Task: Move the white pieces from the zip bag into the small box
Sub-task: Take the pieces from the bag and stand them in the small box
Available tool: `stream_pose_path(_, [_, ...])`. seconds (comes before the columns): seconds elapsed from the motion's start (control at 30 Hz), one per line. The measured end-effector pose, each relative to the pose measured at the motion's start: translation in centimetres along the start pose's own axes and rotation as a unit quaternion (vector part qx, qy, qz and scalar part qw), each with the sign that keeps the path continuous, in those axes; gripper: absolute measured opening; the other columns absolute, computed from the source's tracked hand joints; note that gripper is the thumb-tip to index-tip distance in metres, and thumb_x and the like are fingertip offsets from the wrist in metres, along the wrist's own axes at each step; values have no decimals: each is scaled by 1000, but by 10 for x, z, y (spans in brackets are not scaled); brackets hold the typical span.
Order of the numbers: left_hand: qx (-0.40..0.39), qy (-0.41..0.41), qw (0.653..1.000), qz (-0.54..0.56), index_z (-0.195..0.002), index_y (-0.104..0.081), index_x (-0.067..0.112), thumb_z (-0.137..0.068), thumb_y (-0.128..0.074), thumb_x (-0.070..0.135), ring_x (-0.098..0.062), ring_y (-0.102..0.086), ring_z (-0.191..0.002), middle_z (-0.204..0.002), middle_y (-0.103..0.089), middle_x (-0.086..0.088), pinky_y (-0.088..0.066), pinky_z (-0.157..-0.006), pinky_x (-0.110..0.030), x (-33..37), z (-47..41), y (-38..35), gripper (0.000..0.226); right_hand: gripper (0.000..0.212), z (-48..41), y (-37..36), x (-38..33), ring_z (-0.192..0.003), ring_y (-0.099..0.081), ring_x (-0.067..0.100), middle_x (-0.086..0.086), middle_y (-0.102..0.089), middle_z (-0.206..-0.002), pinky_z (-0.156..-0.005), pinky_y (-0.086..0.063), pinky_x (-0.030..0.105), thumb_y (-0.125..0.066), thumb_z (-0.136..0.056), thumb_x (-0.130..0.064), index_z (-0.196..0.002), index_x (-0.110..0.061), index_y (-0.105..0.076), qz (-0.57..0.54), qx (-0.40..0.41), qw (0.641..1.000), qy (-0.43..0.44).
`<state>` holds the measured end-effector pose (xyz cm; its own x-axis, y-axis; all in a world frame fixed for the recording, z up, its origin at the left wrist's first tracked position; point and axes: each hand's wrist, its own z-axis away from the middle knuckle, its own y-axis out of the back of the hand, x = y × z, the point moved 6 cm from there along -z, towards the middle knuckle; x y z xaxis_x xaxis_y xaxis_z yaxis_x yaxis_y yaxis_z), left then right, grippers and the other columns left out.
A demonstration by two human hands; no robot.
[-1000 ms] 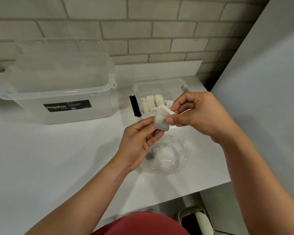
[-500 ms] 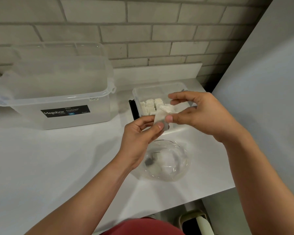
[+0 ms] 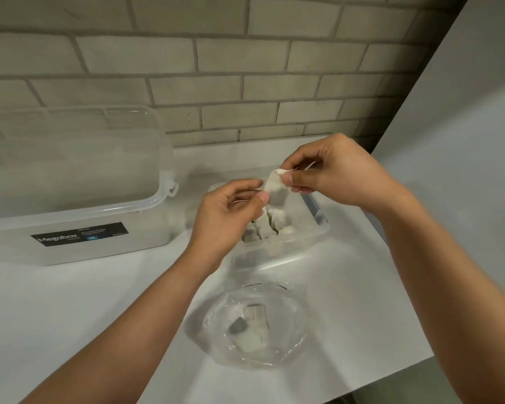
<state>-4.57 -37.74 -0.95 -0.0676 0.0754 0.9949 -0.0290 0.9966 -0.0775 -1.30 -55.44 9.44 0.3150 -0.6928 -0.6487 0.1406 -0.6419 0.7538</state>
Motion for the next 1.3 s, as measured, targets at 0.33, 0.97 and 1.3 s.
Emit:
stream_pose_path(0.33, [-150,-137,839,-504,-111,-76,39,-89,-72,48,-3,-58,-111,-107,-68,22,-52,-88,-28,-49,13,35,24,15,-49,-84,117,-71,-71,13,-8,-70,-77,-68,-62,31,-69,-90,-9,-99,-17,-77,264,-248,929,-76])
stream_pose_path(0.97, [-134,-126,863,-471,-104,-79,42,-83,-57,65,-5,-60,-119,-99,-74,16,-57,-86,-39,-55,5,44,39,23,-62,-137,143,-87,-77,27,12,-76,-100,-81,-63,38,-68,-87,6,-106,-3,-74,315,-310,888,-123])
stream_pose_path(1.3, [-130,-137,856,-482,-106,-79,33,-88,-76,45,-8,-61,-119,-105,-74,13,-56,-88,-41,-54,8,43,22,32,-59,-112,128,-95,-62,31,13,-58,-118,-73,-57,36,-72,-89,-1,-118,-9,-63,387,-237,886,-95])
